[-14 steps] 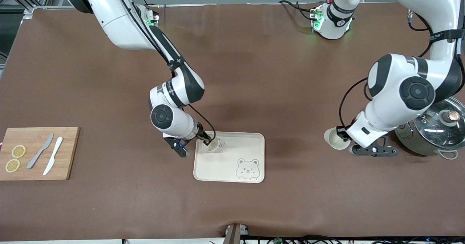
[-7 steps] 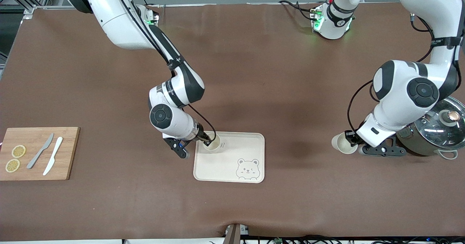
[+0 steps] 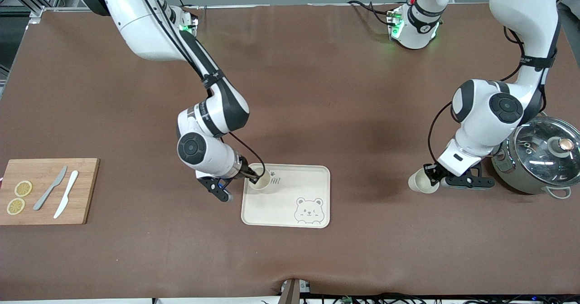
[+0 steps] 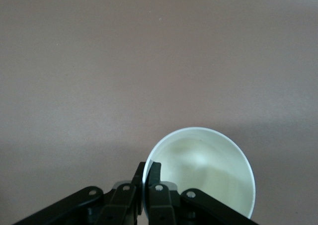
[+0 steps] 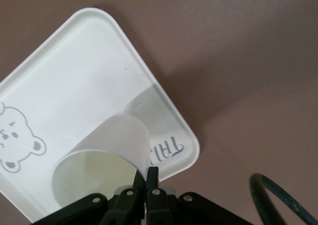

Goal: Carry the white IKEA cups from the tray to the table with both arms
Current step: 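Carry the cup toward the pot while the right gripper grasps the other cup, then set the cup down with the left gripper while the right gripper carries its cup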

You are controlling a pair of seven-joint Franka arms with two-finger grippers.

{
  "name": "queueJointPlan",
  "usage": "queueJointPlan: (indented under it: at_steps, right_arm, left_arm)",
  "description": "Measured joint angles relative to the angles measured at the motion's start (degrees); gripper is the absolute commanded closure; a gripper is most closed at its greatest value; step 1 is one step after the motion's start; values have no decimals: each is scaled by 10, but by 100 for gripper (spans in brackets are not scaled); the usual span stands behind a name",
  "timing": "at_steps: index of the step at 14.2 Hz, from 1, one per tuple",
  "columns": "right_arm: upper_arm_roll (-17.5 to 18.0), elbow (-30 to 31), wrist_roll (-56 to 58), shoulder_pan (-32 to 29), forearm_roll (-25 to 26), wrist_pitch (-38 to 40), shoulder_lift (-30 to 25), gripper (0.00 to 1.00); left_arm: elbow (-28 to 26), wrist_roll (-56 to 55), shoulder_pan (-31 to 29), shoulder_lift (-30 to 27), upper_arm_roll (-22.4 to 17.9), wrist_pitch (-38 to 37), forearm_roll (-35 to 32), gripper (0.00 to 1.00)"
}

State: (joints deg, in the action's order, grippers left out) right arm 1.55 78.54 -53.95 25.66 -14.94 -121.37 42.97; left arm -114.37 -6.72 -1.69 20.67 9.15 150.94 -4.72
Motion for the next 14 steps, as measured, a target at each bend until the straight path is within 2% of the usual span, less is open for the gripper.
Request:
queueJointPlan:
  at_steps: [7, 14]
  right_arm:
    - [-18, -14, 144, -45, 4, 115, -41, 100]
    - [-23, 48, 280, -109, 15, 131, -102, 100]
  left_arm:
    - [-56, 0, -7, 4, 0, 91, 0, 100]
    - [-75, 19, -21, 49, 0, 173, 0, 100]
